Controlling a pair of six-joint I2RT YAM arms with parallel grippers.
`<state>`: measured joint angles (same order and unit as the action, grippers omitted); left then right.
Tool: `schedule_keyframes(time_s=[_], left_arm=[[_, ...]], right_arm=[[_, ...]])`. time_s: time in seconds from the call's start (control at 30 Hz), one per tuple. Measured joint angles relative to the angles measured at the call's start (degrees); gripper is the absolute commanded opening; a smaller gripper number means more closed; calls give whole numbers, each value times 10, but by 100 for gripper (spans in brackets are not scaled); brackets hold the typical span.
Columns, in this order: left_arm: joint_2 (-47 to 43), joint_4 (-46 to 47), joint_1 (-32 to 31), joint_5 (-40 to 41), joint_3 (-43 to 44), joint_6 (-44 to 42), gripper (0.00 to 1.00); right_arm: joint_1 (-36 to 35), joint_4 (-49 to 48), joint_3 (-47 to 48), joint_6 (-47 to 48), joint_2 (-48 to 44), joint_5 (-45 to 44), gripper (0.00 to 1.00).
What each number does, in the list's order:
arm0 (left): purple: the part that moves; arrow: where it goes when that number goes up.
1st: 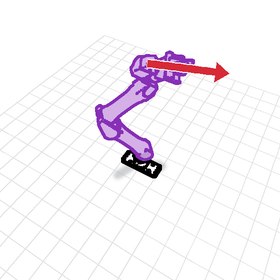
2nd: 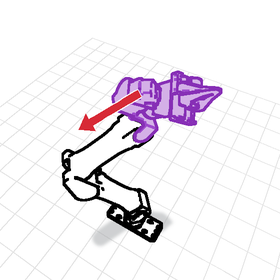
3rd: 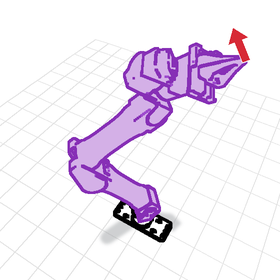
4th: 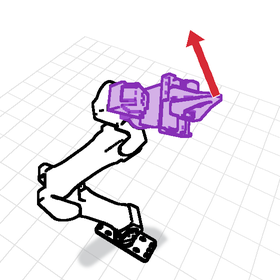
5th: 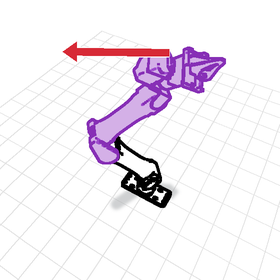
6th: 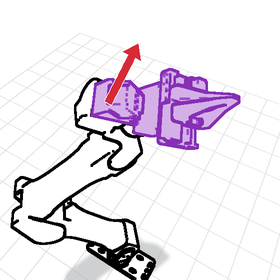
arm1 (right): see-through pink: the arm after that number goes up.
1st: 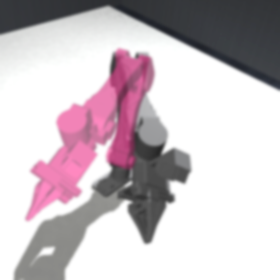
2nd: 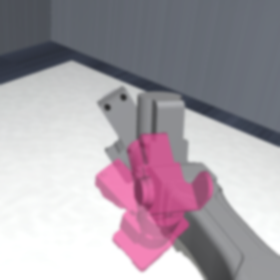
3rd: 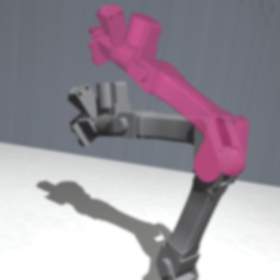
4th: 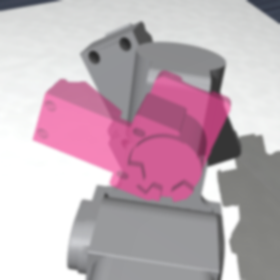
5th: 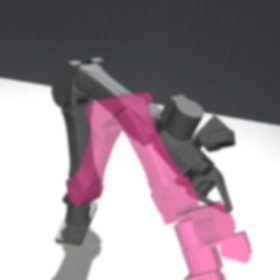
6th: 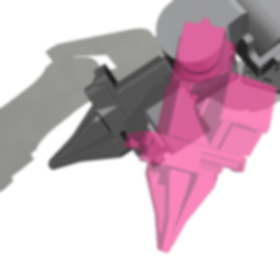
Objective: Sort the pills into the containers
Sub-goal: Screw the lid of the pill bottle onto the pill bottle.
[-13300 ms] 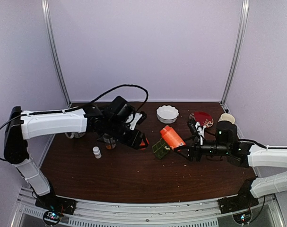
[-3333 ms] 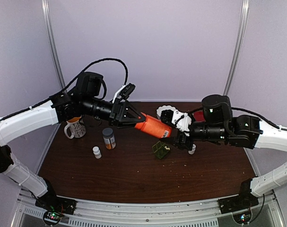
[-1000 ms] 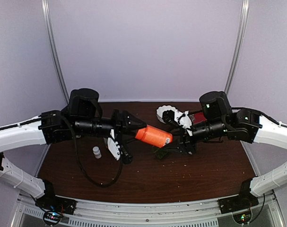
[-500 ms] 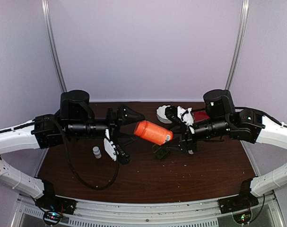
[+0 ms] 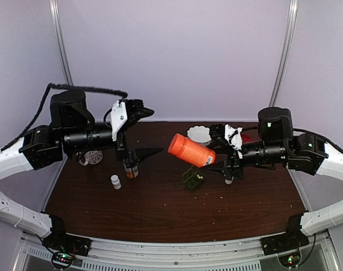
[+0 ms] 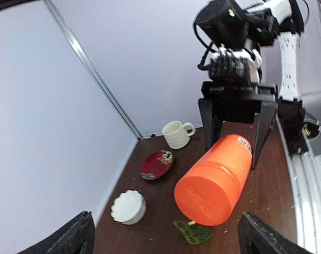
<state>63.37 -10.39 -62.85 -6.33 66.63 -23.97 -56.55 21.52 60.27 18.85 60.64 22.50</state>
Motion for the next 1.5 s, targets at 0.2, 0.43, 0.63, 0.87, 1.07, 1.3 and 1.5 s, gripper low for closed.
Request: schedule_keyframes(time_s=[0.2, 0.43, 0.63, 0.87, 1.07, 1.3, 1.5], left_arm=[[50, -50, 57, -72, 72, 264, 98], [70, -61, 126, -213, 75, 492, 97], [115, -73, 131, -292, 101, 597, 98], [144, -78, 136, -326, 101, 646, 98], [145, -80, 138, -326, 101, 659, 93], [156, -95, 138, -327, 101, 662, 92], [165, -107, 138, -331, 101, 665, 79]], right_arm=[[-12, -16, -3, 17, -5, -46, 0], [-28, -26, -3, 36, -2, -88, 0], [-37, -29, -2, 44, 19, -111, 0], [-45, -29, 4, 52, 36, -125, 0], [-45, -29, 4, 52, 36, -129, 0], [-45, -30, 5, 52, 38, -133, 0], [-45, -33, 5, 51, 44, -134, 0]])
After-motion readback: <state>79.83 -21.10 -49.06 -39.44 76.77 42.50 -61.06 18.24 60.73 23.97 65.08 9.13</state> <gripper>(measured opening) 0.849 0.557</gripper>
